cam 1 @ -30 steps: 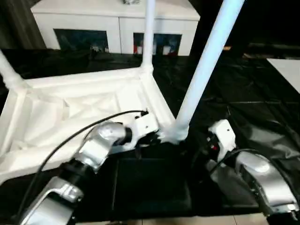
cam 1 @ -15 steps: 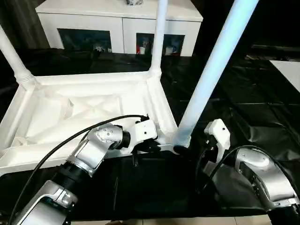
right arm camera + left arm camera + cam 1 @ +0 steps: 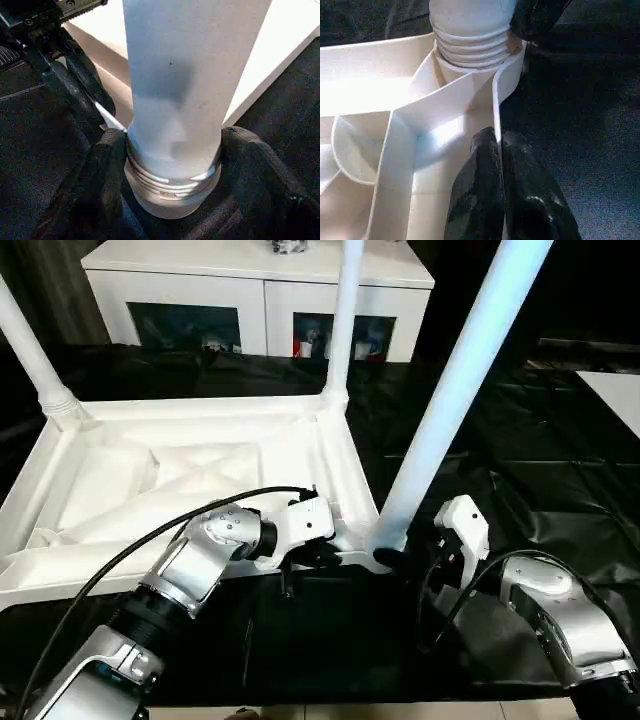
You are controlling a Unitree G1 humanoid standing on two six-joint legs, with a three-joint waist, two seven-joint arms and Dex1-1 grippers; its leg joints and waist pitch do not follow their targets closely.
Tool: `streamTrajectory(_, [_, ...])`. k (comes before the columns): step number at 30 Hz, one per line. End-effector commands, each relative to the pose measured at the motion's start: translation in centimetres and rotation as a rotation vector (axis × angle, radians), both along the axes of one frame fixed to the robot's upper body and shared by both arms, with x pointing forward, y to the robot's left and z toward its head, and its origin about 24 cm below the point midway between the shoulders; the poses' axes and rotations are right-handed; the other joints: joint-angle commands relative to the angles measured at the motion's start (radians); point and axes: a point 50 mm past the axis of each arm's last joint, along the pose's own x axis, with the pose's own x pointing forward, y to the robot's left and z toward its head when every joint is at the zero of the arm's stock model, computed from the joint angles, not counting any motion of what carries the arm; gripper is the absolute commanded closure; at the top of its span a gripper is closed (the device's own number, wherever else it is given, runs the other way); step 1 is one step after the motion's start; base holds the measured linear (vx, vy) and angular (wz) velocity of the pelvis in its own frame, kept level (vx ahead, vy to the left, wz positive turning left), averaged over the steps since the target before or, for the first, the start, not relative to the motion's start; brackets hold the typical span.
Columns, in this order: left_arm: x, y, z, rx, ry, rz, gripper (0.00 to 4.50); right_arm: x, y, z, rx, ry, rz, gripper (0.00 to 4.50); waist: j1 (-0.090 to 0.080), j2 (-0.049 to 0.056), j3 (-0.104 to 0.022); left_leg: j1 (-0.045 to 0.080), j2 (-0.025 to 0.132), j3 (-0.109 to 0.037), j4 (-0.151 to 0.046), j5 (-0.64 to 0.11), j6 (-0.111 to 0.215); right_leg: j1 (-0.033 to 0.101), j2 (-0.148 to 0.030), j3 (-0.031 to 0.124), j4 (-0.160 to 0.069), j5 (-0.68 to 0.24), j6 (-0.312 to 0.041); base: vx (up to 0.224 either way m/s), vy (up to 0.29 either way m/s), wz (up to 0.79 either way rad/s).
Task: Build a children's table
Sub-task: Rotate leg to tighten
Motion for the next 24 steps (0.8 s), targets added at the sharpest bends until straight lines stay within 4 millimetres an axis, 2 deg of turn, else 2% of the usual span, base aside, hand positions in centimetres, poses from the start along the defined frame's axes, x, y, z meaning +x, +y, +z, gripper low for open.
streamTrajectory(1, [-0.5, -0.2, -0.6, 0.035, 0.023, -0.032, 4.50, 0.1, 0.1, -0.1, -0.011, 0.006, 0.014, 1.83, 0.000, -0.006, -0.058, 0.034, 0.115, -0.051, -0.080, -0.143, 0.065, 0.028, -0.079, 0.033, -0.049, 0.006, -0.279, 0.000, 0.000, 0.00])
streamTrajectory(7, [-0.5, -0.2, -0.7, 0.034, 0.025, -0.023, 4.50, 0.0, 0.3, -0.6, -0.027, 0.012, 0.023, 1.85, 0.000, -0.005, -0.059, 0.034, 0.114, -0.051, -0.079, -0.141, 0.064, 0.028, -0.079, 0.033, -0.048, 0.011, -0.281, 0.000, 0.000, 0.00])
streamTrajectory(10, [0.2, -0.5, -0.7, 0.014, 0.014, 0.037, 4.50, 0.6, 0.5, -1.2, -0.042, -0.007, -0.080, 1.85, -0.001, -0.007, -0.056, 0.034, 0.115, -0.052, -0.082, -0.164, 0.056, 0.026, -0.079, 0.034, -0.052, -0.025, -0.278, 0.000, 0.000, 0.00])
streamTrajectory(13, [0.9, -0.9, -0.6, 0.000, -0.009, 0.100, 4.50, 1.2, 0.8, -1.4, -0.026, -0.029, -0.178, 1.86, -0.008, -0.007, -0.053, 0.038, 0.112, -0.053, -0.088, -0.243, 0.011, 0.018, -0.078, 0.035, -0.064, -0.136, -0.264, 0.000, 0.000, 0.00])
streamTrajectory(14, [1.4, -1.2, -0.5, -0.015, -0.018, 0.141, 4.50, 1.6, 1.0, -1.5, -0.006, -0.034, -0.244, 1.86, -0.010, -0.008, -0.053, 0.037, 0.112, -0.056, -0.089, -0.256, 0.003, 0.021, -0.079, 0.035, -0.065, -0.158, -0.257, 0.000, 0.000, 0.00])
streamTrajectory(16, [2.5, -2.1, -0.4, -0.046, -0.043, 0.241, 4.50, 2.6, 1.9, -1.7, 0.054, -0.043, -0.410, 1.86, -0.018, -0.004, -0.051, 0.040, 0.110, -0.059, -0.093, -0.326, -0.040, 0.008, -0.079, 0.037, -0.074, -0.250, -0.227, 0.000, 0.000, 0.00])
streamTrajectory(17, [2.5, -2.1, -0.4, -0.046, -0.043, 0.241, 4.50, 2.6, 1.9, -1.7, 0.054, -0.043, -0.410, 1.86, -0.022, -0.007, -0.054, 0.037, 0.109, -0.064, -0.096, -0.339, -0.057, 0.011, -0.079, 0.035, -0.075, -0.267, -0.212, 0.000, 0.000, 0.00])
streamTrajectory(18, [3.0, -2.7, -0.4, -0.058, -0.048, 0.284, 4.50, 3.1, 2.4, -1.9, 0.082, -0.036, -0.503, 1.86, -0.024, -0.002, -0.055, 0.037, 0.109, -0.065, -0.096, -0.340, -0.062, 0.009, -0.080, 0.035, -0.074, -0.263, -0.208, 0.000, 0.000, 0.00])
streamTrajectory(19, [3.6, -3.4, -0.4, -0.073, -0.053, 0.350, 4.50, 3.7, 3.0, -2.3, 0.118, -0.020, -0.622, 1.86, -0.031, -0.003, -0.054, 0.038, 0.107, -0.062, -0.098, -0.348, -0.071, 0.004, -0.076, 0.035, -0.075, -0.253, -0.205, 0.000, 0.000, 0.00])
streamTrajectory(21, [4.2, -4.2, -0.4, -0.074, -0.064, 0.423, 4.50, 4.2, 3.7, -2.7, 0.133, -0.005, -0.728, 1.86, -0.032, -0.001, -0.058, 0.039, 0.107, -0.066, -0.098, -0.352, -0.083, 0.006, -0.077, 0.034, -0.076, -0.234, -0.203, 0.000, 0.000, 0.00])
streamTrajectory(24, [4.7, -4.9, -0.6, -0.064, -0.076, 0.492, 4.50, 4.7, 5.3, -3.0, 0.123, -0.008, -0.787, 1.86, -0.030, 0.001, -0.061, 0.037, 0.105, -0.059, -0.097, -0.296, -0.060, 0.009, -0.075, 0.034, -0.072, -0.136, -0.207, 0.000, 0.000, 0.00])
